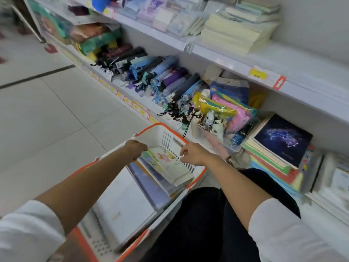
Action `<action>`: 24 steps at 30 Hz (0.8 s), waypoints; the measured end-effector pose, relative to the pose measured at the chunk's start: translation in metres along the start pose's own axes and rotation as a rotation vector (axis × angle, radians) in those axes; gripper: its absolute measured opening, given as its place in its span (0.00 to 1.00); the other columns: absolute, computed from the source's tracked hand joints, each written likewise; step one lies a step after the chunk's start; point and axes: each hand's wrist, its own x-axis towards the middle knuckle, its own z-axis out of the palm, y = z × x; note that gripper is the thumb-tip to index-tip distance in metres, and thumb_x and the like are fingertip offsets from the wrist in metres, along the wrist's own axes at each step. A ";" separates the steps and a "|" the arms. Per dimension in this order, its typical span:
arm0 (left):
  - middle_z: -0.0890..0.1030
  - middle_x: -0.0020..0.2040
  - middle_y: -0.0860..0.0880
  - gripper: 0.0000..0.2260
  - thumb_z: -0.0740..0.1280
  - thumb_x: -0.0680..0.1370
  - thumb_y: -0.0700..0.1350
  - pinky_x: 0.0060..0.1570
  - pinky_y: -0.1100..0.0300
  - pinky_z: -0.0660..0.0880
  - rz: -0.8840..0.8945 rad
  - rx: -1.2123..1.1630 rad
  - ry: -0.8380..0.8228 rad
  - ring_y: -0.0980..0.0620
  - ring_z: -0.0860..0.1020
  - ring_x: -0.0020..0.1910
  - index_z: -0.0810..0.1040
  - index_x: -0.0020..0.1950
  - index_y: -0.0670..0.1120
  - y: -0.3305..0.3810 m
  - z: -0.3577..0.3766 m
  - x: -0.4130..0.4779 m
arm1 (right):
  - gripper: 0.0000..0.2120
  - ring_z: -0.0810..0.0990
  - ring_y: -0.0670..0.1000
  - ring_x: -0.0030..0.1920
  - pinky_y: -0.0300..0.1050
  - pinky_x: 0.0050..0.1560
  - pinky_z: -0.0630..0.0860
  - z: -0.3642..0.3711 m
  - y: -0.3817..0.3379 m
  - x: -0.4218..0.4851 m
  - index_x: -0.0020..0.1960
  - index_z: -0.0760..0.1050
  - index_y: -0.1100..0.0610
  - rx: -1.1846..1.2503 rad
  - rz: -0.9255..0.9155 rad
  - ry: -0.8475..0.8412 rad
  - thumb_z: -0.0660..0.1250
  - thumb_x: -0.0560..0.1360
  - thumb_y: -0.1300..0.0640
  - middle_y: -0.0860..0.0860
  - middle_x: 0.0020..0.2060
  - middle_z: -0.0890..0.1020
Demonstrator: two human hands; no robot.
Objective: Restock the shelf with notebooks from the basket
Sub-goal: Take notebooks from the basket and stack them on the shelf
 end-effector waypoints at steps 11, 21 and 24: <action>0.68 0.28 0.44 0.12 0.67 0.76 0.36 0.20 0.68 0.60 -0.234 -0.119 -0.068 0.51 0.63 0.23 0.70 0.33 0.41 -0.099 -0.003 0.029 | 0.23 0.73 0.60 0.65 0.52 0.64 0.72 0.056 0.009 0.055 0.69 0.70 0.62 -0.123 0.170 -0.190 0.66 0.78 0.52 0.59 0.69 0.71; 0.71 0.29 0.44 0.10 0.69 0.75 0.36 0.23 0.66 0.64 -0.340 -0.232 -0.099 0.51 0.67 0.27 0.72 0.35 0.41 -0.111 -0.006 0.035 | 0.29 0.62 0.59 0.74 0.51 0.71 0.62 0.118 0.019 0.073 0.77 0.52 0.61 -0.001 0.240 -0.214 0.58 0.81 0.52 0.58 0.75 0.60; 0.71 0.29 0.45 0.11 0.70 0.74 0.36 0.21 0.68 0.65 -0.360 -0.276 -0.113 0.52 0.67 0.26 0.71 0.34 0.42 -0.111 -0.009 0.032 | 0.35 0.63 0.57 0.73 0.50 0.71 0.62 0.124 0.026 0.074 0.77 0.54 0.60 0.076 0.202 -0.219 0.63 0.78 0.45 0.56 0.75 0.62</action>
